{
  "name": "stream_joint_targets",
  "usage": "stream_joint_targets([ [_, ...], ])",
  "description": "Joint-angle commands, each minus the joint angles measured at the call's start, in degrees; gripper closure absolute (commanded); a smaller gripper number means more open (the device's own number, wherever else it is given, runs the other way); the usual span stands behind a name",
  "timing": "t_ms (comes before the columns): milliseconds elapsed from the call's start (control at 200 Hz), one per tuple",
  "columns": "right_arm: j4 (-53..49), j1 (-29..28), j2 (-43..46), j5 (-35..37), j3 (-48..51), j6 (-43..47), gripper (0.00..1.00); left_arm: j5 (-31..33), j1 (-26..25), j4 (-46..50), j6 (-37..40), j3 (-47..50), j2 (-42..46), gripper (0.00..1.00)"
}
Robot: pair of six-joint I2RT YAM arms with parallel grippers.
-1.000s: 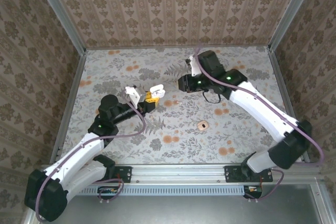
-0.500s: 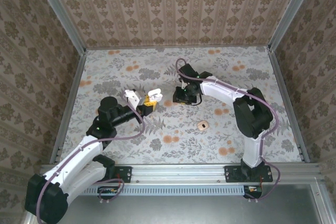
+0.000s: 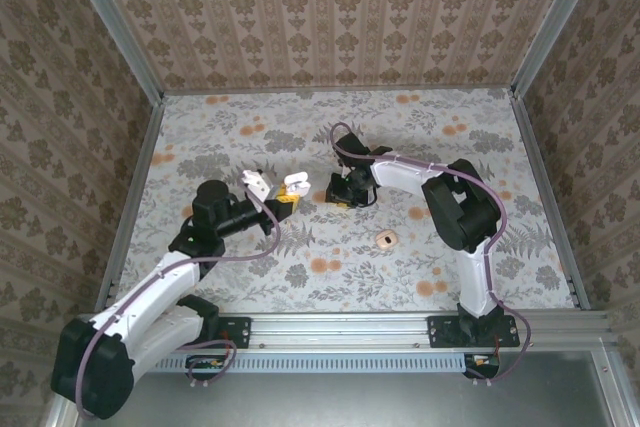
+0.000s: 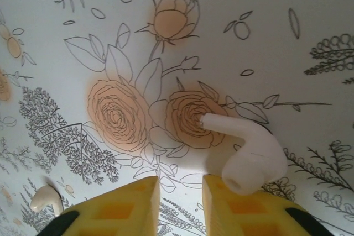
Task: Insert wireless bluetooth earbuds into charging case
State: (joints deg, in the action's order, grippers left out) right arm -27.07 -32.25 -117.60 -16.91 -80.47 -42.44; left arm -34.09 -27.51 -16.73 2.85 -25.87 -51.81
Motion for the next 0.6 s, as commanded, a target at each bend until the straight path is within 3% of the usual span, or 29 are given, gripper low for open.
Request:
stream_joint_targets([
  [0, -2.29, 0.94, -0.86, 1.88, 0.84, 0.13, 0.68, -2.03, 0.64, -2.38, 1.45, -0.92, -1.02, 1.00],
  [300, -0.78, 3.39, -1.77, 1.97, -0.87, 0.62, 0.61, -4.34, 0.72, -4.01, 1.54, -2.95, -5.61, 1.00],
  [595, -6.94, 4.83, -3.75, 4.74, -7.04, 3.90, 0.60, -4.41, 0.79, -4.01, 1.39, -3.75, -6.77, 1.00],
])
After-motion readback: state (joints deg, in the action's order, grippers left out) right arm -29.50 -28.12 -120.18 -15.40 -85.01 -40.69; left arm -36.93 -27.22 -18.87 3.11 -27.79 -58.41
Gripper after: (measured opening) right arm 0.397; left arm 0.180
